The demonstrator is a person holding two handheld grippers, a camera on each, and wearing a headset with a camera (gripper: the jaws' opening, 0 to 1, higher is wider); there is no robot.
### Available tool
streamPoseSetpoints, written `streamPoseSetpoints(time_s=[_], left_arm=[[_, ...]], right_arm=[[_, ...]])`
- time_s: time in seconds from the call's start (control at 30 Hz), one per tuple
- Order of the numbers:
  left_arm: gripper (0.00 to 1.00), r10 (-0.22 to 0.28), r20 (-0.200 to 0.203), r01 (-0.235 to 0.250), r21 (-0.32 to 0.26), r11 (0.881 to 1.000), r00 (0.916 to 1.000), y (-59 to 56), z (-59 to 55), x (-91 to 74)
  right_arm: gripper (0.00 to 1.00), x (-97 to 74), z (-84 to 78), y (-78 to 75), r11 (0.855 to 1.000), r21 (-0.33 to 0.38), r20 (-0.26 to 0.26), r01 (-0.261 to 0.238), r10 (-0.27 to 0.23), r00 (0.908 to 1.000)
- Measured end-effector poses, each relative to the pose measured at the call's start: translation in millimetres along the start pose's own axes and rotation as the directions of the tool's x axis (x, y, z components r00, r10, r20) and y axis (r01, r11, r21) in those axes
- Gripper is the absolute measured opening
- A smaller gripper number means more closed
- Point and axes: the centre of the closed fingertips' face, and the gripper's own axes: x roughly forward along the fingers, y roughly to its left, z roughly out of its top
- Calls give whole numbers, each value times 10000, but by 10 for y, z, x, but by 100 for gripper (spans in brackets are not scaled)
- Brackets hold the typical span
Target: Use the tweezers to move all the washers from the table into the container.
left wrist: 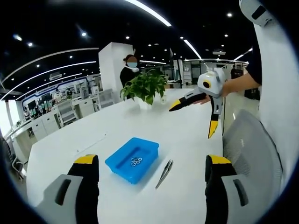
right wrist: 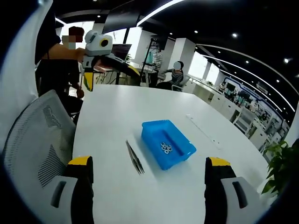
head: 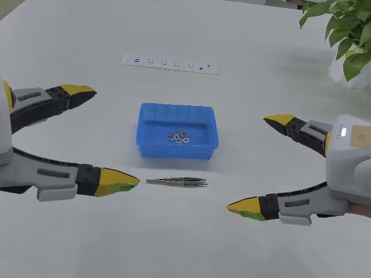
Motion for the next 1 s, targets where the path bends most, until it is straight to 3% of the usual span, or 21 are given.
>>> streamPoseSetpoints(time_s=[0.2,1.0], left_arm=[[100,-144,-372,151,203,9997,9992,-44,-58,5],[100,131,-444,-122,205,9997,9989,-13,-70,-93]], right_arm=[[100,-19,35,9,10000,-61,24,44,-44,10000],[100,-121,-3,111,9999,39,-147,-130,131,9998]])
